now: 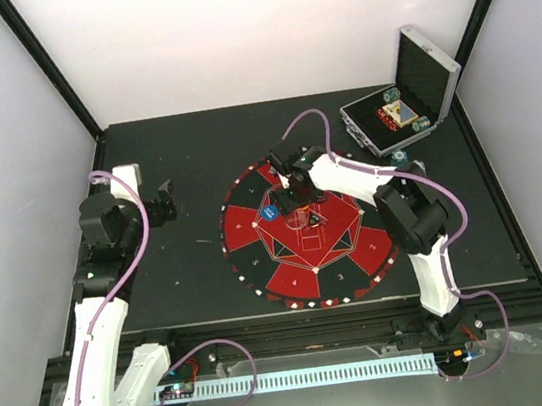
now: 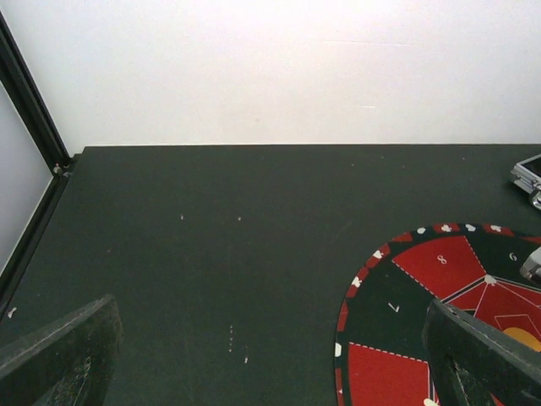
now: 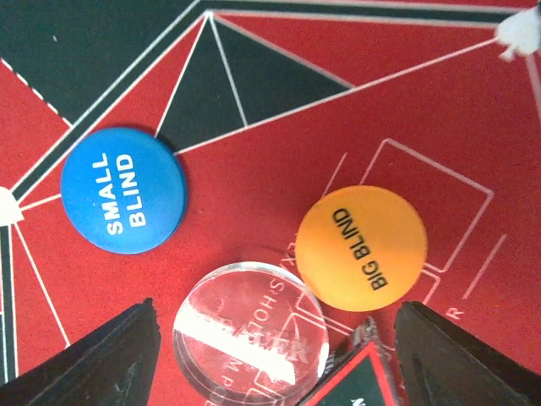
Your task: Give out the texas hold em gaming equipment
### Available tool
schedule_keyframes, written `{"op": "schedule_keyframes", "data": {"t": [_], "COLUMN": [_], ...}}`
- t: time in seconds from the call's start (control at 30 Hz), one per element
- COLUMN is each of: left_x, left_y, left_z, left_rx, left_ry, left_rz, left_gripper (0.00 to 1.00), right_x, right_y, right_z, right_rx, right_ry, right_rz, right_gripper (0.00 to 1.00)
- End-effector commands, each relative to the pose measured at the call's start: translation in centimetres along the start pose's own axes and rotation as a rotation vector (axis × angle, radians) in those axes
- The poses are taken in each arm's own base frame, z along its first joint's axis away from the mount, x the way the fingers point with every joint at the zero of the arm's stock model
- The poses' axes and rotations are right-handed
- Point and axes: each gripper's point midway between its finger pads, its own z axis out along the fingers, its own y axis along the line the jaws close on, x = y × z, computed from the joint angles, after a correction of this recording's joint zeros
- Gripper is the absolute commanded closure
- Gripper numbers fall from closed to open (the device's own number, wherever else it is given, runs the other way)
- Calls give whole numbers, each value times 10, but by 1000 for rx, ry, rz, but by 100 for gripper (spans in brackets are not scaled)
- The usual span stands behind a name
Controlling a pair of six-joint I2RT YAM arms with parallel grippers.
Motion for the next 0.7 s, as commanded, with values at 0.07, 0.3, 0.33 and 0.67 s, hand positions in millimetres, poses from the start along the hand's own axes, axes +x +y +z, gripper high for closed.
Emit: {"op": "schedule_keyframes", "data": {"t": [0.07,0.3,0.33,0.67], "left_x": [-2,-1,-1,0], "left_y": [-4,-5,-5,-5], "left_z": [0,2,2,2], "left_rx": [20,25,25,25], "left_ry": [-1,4,5,6], "left_rz": [9,7,7,7], "left_gripper": [1,1,1,1], "right_x": [17,30,32,49], "right_y": [9,8,8,11], "right_z": [16,30,31,39], "right_rx": [50,63,60,61], "right_ry": [58,102,105,133], "right_rz": [-64,-52,-48,-57], "right_gripper": [25,26,26,35]}}
